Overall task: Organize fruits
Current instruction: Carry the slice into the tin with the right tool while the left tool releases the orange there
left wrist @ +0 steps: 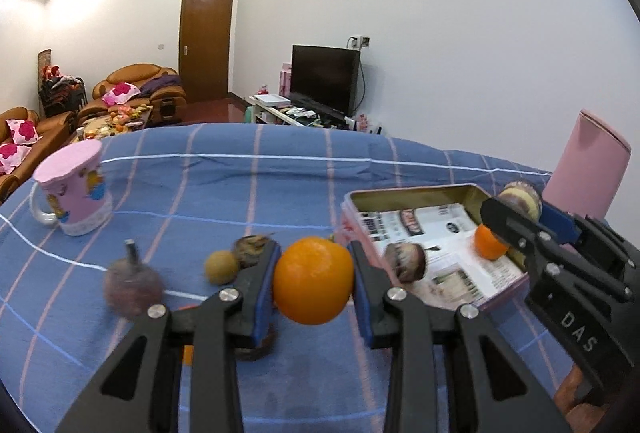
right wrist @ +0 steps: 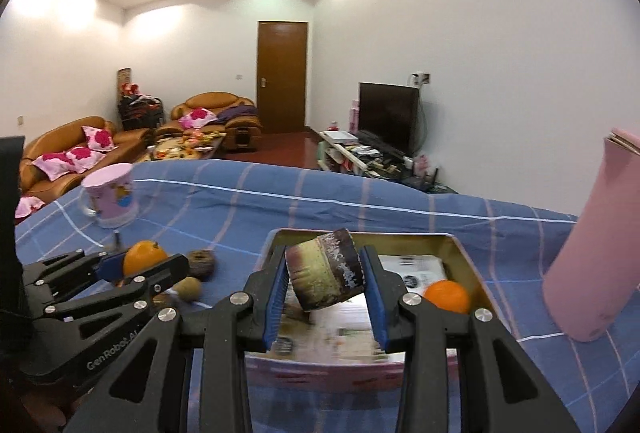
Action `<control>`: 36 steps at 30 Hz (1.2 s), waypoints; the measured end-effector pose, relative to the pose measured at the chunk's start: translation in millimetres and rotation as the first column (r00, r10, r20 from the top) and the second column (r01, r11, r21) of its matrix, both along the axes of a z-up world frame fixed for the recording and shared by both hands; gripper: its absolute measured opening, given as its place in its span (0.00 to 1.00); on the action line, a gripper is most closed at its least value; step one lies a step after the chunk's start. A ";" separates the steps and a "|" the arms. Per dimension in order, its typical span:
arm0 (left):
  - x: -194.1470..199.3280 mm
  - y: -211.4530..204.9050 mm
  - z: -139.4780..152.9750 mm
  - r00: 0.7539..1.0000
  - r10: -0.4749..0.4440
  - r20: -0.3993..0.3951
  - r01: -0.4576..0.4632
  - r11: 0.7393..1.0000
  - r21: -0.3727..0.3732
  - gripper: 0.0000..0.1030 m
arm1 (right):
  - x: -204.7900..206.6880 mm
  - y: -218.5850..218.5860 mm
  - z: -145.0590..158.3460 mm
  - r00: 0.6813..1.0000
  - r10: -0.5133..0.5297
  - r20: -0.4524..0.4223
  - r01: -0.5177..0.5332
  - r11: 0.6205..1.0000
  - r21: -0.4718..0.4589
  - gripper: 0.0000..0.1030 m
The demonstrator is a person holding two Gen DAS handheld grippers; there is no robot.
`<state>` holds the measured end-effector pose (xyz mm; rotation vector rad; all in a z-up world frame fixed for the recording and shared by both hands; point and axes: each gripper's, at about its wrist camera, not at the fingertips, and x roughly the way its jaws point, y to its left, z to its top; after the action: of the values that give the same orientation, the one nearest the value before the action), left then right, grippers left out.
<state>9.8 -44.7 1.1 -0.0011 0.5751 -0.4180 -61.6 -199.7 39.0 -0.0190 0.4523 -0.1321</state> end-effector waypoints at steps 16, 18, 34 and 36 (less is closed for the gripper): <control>-2.1 -79.0 2.4 1.000 -0.018 0.023 0.017 0.999 0.047 0.35 | 9.0 -68.4 -6.7 0.991 -0.130 -0.032 0.129 0.991 -0.017 0.37; -2.7 -86.9 1.8 0.999 -0.015 0.030 0.013 0.998 0.062 0.35 | 10.7 -76.4 -8.2 0.989 -0.141 -0.041 0.140 0.990 -0.009 0.37; 16.8 -123.0 -6.5 1.000 -0.019 -0.014 0.020 0.995 0.103 0.35 | 33.1 -97.5 -25.5 0.981 -0.134 -0.141 0.140 0.990 0.033 0.37; 20.0 -122.3 -8.0 0.999 -0.014 -0.029 0.017 0.995 0.099 0.35 | 37.1 -98.6 -28.8 0.980 -0.123 -0.155 0.131 0.991 0.038 0.37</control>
<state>29.8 -167.0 -6.9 0.0926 0.6235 -0.4050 -24.5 -298.3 10.2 0.0471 0.6095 -0.2465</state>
